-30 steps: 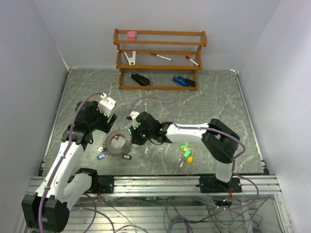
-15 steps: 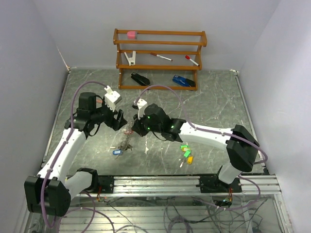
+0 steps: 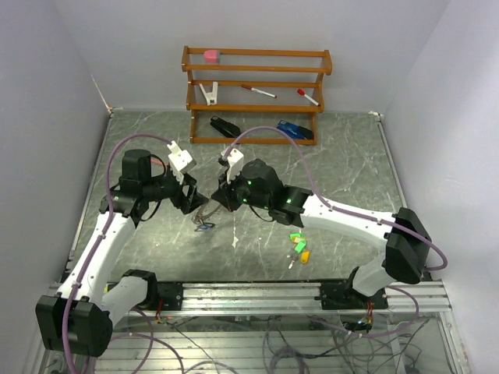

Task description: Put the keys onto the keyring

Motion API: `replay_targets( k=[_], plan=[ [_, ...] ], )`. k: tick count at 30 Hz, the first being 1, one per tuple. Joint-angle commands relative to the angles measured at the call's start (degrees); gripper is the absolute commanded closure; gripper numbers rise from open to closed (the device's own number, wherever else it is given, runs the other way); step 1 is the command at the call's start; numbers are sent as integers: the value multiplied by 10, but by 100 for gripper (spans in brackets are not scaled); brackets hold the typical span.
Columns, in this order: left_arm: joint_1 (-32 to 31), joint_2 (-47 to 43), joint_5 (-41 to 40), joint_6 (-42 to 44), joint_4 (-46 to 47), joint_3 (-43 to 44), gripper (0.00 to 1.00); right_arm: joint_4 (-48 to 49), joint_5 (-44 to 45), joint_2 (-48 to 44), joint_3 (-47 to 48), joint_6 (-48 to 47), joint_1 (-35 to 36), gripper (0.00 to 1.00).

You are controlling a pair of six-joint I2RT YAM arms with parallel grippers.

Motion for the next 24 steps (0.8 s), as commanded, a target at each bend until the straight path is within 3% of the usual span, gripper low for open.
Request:
replay_targets(
  k=[1, 16, 24],
  plan=[
    [4, -7, 67, 40, 0, 2, 15, 19, -39, -28, 20, -12, 0, 100],
    [4, 7, 199, 144, -62, 21, 19, -36, -109, -68, 28, -32, 1, 100],
    [4, 17, 221, 260, -171, 63, 23, -76, -124, -73, 44, -50, 0, 100]
  ],
)
